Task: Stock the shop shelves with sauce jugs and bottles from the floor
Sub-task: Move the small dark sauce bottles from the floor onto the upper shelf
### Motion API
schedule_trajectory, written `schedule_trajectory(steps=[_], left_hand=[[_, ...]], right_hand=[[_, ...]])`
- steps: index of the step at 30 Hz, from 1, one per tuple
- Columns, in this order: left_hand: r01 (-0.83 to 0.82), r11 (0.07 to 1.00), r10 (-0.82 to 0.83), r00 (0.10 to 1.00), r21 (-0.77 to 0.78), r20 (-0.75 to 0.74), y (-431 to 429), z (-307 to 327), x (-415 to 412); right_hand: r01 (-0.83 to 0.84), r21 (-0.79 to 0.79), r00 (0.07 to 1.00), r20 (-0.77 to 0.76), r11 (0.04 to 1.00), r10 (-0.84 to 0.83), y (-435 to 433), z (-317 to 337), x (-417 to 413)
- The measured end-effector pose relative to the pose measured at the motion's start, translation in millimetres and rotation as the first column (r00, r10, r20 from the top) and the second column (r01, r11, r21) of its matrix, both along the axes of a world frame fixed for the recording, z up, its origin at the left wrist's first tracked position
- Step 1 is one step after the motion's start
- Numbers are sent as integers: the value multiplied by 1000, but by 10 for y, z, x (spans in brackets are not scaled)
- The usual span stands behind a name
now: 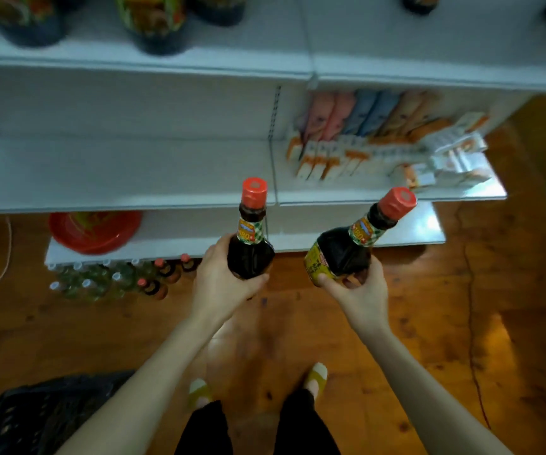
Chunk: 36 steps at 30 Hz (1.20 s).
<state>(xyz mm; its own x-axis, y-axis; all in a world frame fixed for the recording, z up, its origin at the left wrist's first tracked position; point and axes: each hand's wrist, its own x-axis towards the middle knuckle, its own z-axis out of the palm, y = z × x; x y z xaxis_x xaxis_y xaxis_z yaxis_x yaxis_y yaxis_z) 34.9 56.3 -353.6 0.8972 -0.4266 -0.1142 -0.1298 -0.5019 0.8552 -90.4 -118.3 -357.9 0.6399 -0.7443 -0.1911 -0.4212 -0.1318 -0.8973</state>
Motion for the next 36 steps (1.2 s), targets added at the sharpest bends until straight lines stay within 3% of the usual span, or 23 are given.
schedule_trajectory(steps=[11, 18, 36], left_hand=[[129, 966, -108, 989, -224, 101, -2194, 1167, -492], [186, 941, -146, 976, -281, 160, -3242, 1549, -301], [381, 866, -333, 923, -323, 194, -6140, 1774, 574]], right_hand=[[79, -91, 979, 197, 993, -60, -2032, 1040, -744], [200, -102, 934, 319, 974, -158, -2966, 1329, -826], [411, -239, 886, 331, 880, -324, -5524, 1505, -221]])
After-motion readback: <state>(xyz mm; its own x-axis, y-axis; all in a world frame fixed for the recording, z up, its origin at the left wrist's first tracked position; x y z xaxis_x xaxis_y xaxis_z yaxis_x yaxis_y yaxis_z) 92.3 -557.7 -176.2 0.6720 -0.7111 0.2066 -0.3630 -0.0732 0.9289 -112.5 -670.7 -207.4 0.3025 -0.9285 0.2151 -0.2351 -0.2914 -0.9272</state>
